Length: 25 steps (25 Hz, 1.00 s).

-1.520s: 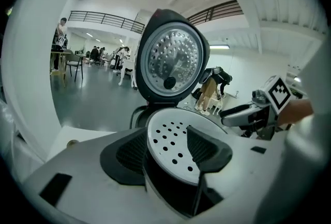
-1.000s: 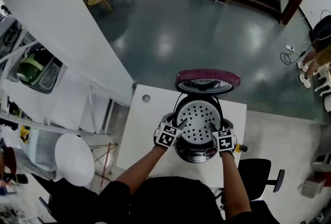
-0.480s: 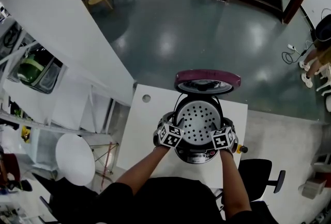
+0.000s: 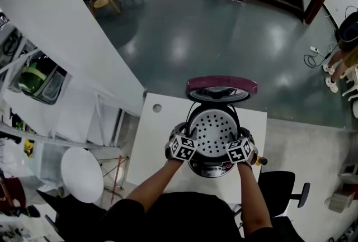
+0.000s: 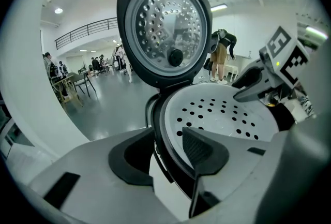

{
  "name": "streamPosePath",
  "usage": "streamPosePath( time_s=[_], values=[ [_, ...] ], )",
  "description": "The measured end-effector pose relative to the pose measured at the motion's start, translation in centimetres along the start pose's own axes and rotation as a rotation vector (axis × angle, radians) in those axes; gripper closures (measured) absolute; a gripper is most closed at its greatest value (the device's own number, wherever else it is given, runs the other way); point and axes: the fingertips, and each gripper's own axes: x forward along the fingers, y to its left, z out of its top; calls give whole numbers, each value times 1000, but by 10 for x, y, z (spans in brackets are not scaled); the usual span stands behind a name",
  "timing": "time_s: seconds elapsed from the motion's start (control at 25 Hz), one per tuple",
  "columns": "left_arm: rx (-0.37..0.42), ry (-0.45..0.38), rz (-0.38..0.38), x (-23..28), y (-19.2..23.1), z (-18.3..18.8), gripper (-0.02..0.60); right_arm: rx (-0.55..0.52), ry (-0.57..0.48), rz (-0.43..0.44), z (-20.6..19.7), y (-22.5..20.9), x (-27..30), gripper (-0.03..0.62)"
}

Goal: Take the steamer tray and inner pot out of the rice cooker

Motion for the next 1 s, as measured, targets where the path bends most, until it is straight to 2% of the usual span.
streamPosePath(
  time_s=[0.08,0.16,0.48,0.64,0.72,0.88,1.0],
  values=[
    [3,-8,6,-1,0,1,432,0,0,1,1,0,-1,451],
    [12,-18,10,-2,-1,3,476,0,1,-1,2,0,-2,454],
    [7,-27,3,-1,0,7,489,-2,-45,-41,17,-10,-13,488],
    [-1,-30,2,0,0,7,489,38,-72,-30,23,-14,-15,503],
    [-3,-29,-3,1,-1,7,488,64,-114,-32,27,-15,-18,514],
    [-9,-24,-16,5,0,6,477,0,-227,-75,45,-19,-30,530],
    [-10,-18,-16,6,0,6,479,18,-279,-89,55,-23,-37,549]
  ],
)
